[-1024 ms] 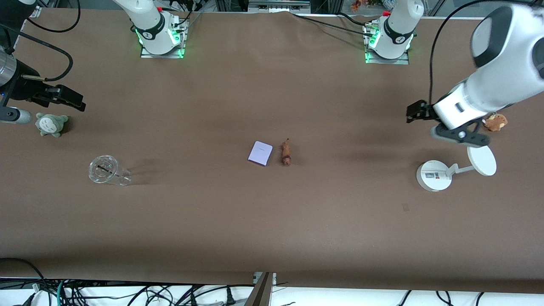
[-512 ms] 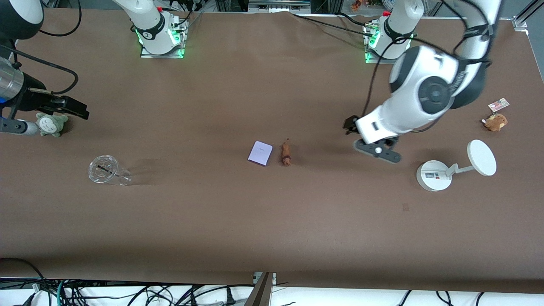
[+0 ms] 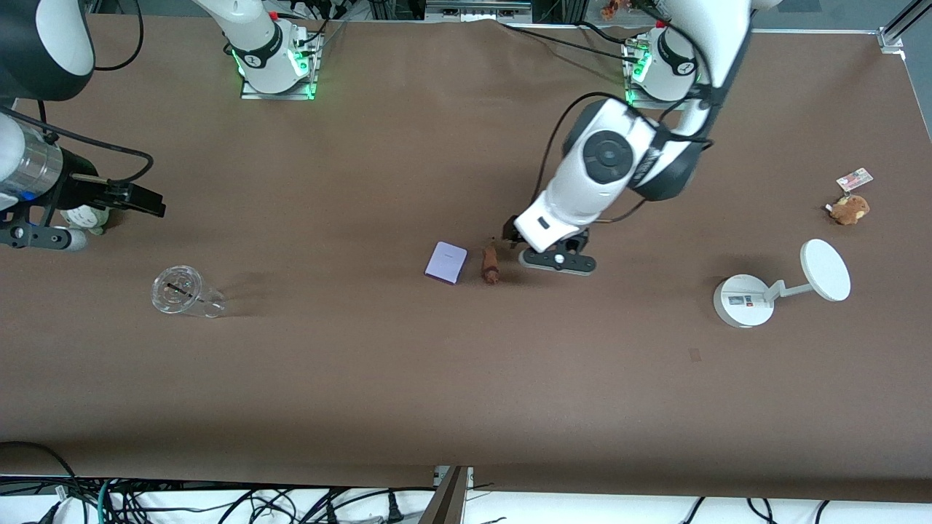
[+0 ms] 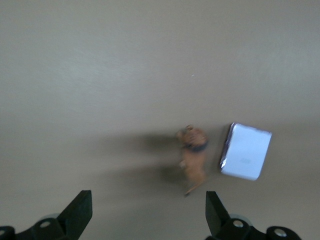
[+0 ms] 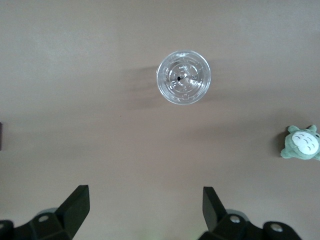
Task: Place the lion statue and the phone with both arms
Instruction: 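Grasp the lion statue with the left gripper while the right gripper reaches out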
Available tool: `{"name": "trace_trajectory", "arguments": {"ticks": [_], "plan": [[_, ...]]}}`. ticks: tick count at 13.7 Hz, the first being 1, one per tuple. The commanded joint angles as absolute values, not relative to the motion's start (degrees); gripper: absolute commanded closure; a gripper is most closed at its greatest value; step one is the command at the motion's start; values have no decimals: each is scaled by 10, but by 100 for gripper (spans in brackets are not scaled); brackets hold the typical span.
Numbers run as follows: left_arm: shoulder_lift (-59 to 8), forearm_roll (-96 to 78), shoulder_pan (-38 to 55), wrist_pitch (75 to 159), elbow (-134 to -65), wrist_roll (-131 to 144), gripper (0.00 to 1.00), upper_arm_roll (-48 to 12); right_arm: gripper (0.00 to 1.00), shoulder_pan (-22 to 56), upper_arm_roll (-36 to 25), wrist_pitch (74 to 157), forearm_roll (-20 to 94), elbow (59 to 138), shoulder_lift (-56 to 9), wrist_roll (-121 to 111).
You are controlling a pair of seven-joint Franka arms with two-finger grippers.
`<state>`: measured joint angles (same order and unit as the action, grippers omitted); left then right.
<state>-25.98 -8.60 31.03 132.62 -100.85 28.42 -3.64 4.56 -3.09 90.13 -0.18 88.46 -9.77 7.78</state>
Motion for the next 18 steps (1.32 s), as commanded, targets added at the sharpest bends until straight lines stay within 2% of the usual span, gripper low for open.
{"name": "trace_trajectory", "arguments": {"ticks": [1, 6, 11, 13, 16, 17, 18], "plan": [[-303, -87, 349, 1401, -1004, 351, 0, -25, 0, 44, -29, 901, 1, 868, -108, 54], [-386, -87, 372, 1559, -1005, 352, 0, -25, 0, 44, -28, 904, 1, 865, -113, 25], [-402, -87, 383, 1571, -1013, 352, 0, -24, 0, 86, -24, 981, 4, 865, -160, 76], [-400, -87, 385, 1571, -1016, 353, 49, -25, 0, 111, -24, 1001, 4, 866, -177, 129], [-394, -84, 385, 1570, -1020, 349, 87, -22, 0, 132, -23, 1040, 21, 866, -211, 173], [-389, -80, 385, 1570, -1020, 349, 96, -22, 0, 141, -23, 1055, 33, 866, -222, 195], [-382, -77, 382, 1566, -1024, 348, 100, -22, 0, 151, -23, 1070, 39, 866, -233, 212]]}}
